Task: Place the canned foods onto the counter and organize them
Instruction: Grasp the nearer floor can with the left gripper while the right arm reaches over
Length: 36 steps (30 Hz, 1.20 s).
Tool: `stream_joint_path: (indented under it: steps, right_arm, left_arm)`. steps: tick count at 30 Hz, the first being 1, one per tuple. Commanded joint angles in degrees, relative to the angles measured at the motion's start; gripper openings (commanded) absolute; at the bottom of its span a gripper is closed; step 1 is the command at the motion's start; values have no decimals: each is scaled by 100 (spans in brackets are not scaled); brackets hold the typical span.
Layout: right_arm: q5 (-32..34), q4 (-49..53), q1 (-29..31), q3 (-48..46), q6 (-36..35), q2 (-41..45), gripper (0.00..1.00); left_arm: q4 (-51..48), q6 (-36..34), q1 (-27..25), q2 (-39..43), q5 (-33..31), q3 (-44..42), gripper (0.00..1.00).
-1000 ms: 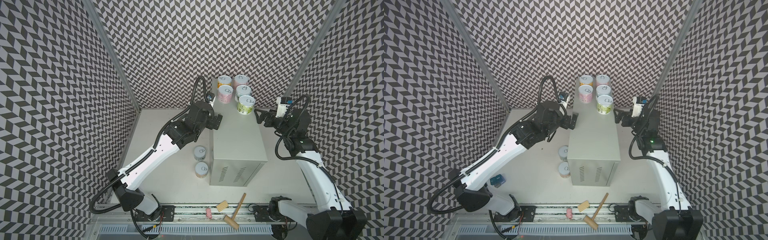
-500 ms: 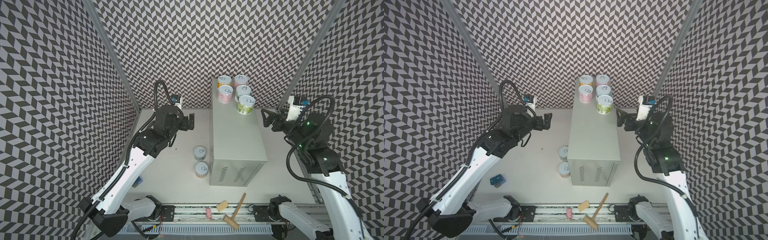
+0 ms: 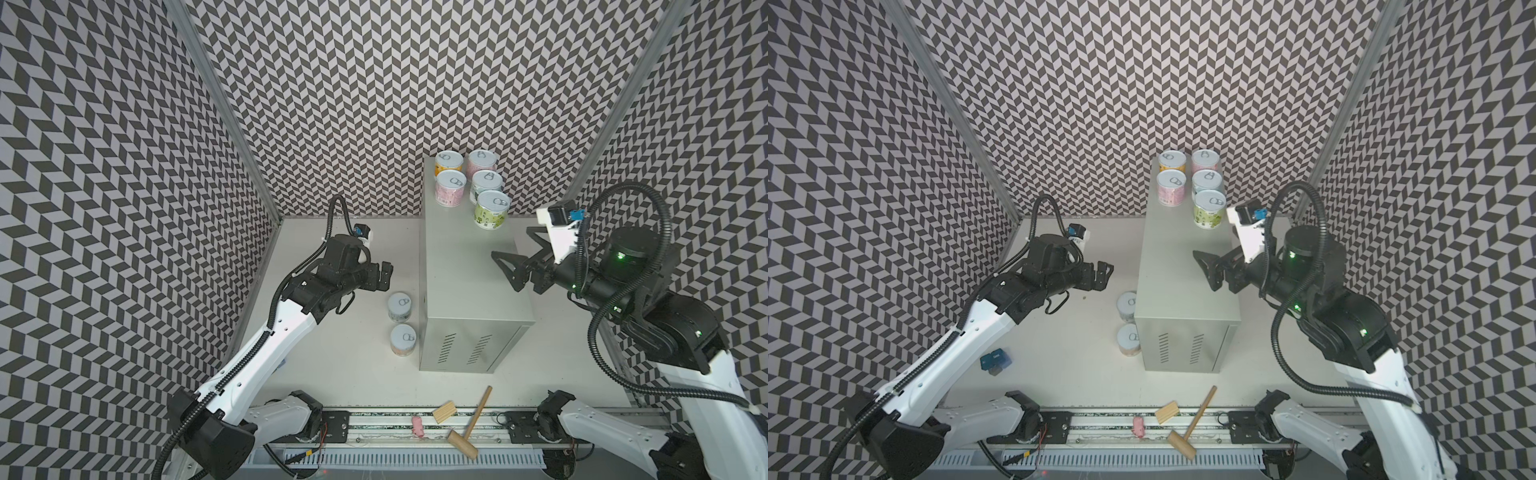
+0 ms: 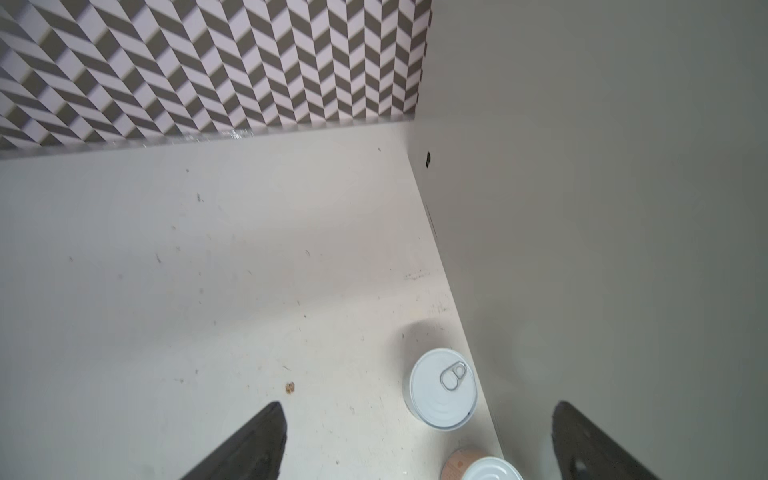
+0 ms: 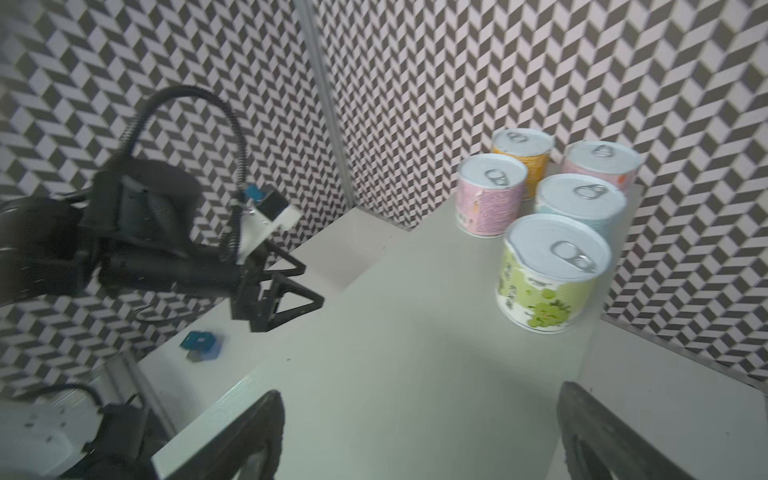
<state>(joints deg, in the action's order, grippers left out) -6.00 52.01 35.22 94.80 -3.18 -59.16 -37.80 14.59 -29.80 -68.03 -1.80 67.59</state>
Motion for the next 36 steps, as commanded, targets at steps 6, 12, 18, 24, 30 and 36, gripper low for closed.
stream_joint_path:
  steps: [6, 12, 18, 24, 30, 36]
  right_arm:
    - [1967, 617, 2826, 654, -69, -1177, 99]
    - [2911, 603, 3934, 984, 41, -1804, 99]
    - [3034, 389, 4045, 870, 63, -1678, 99]
    - [3215, 367, 4046, 649, 91, -1524, 99]
    - [3306, 374, 4045, 404, 182, -1310, 99]
    - [3375, 299, 4039, 250, 183, -1177, 99]
  left_arm:
    - [212, 445, 25, -472, 209, -556, 100]
    - [668, 661, -109, -750, 180, -974, 100]
    - [908, 773, -366, -1173, -43, -1107, 100]
    - [1095, 1018, -710, -1691, -185, -1068, 100]
    - [1212, 1161, -842, -2150, -383, -977, 100]
    - [1340, 1206, -839, -2525, -567, -907, 100]
